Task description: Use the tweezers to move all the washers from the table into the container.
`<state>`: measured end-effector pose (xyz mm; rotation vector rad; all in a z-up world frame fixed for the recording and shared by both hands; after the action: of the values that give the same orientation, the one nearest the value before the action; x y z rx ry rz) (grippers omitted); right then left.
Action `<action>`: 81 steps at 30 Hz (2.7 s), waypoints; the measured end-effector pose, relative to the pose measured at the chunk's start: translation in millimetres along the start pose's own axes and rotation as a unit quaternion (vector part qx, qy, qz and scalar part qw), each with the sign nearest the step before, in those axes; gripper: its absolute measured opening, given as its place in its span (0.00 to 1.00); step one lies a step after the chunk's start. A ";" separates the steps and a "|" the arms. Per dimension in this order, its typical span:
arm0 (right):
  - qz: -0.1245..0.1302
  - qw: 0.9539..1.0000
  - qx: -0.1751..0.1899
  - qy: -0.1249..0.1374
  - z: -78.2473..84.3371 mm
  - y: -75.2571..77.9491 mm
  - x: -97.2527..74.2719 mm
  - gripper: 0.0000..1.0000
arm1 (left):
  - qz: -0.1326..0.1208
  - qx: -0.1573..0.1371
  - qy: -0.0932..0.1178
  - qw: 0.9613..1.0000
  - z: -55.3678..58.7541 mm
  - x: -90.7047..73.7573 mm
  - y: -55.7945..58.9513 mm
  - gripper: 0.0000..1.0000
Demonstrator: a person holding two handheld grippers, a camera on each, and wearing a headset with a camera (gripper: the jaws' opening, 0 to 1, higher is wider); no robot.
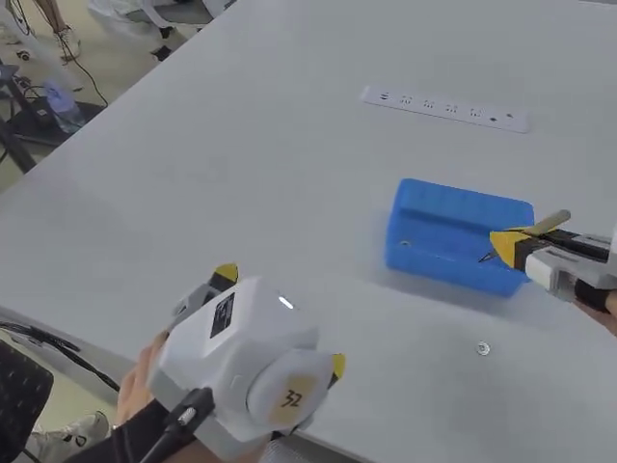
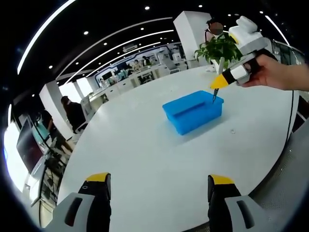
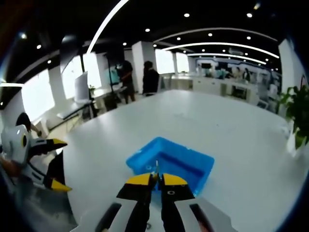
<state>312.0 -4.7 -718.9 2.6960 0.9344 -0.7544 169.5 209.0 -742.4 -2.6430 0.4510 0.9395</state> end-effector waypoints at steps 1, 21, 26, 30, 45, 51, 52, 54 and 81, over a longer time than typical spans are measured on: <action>0.001 1.000 -0.002 -0.002 2.4 2.4 -0.5 0.04 | 0.000 0.001 0.000 1.000 0.0 0.1 0.2 0.84; -0.009 0.997 -0.006 -0.077 55.9 -8.8 -8.4 0.04 | 0.000 0.002 -0.006 1.000 1.1 0.5 0.2 0.83; -0.005 0.997 -0.012 -0.083 59.4 -6.2 -5.0 0.04 | 0.001 0.005 -0.010 1.000 1.7 1.1 0.6 0.83; -0.004 0.996 -0.013 -0.089 64.3 -4.3 0.1 0.04 | 0.001 0.004 -0.008 1.000 1.6 1.0 0.6 0.83; 0.002 0.996 -0.035 -0.081 67.6 -7.5 4.1 0.04 | -0.001 0.004 -0.012 1.000 2.1 1.4 0.6 0.83; 0.007 0.996 -0.052 -0.077 67.7 -9.4 3.1 0.03 | 0.000 0.004 -0.011 1.000 1.9 1.4 0.8 0.83; 0.006 0.995 -0.055 -0.080 66.7 -9.9 4.1 0.03 | 0.000 0.004 -0.012 1.000 1.9 1.4 0.8 0.83; 0.005 0.995 -0.059 -0.080 62.5 -11.7 3.2 0.03 | 0.000 0.004 -0.012 1.000 1.9 1.4 0.7 0.83; 0.032 0.999 -0.033 0.019 -23.5 15.2 8.7 0.03 | -0.001 0.005 -0.018 1.000 2.6 2.0 0.6 0.83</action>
<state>336.8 -4.1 -703.2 2.6768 0.8614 -0.6507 169.3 209.1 -745.7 -2.6132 0.4446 0.9794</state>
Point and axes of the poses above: the centre of the closed fingertips' face, and the gripper's own axes: x roughly forward along the fingers, y roughly to its right, z roughly out of its underside, the point moved 7 cm from there along -x, roughly backward along the fingers, and after that the axes turned 13 degrees about z, right-handed, at the moved point
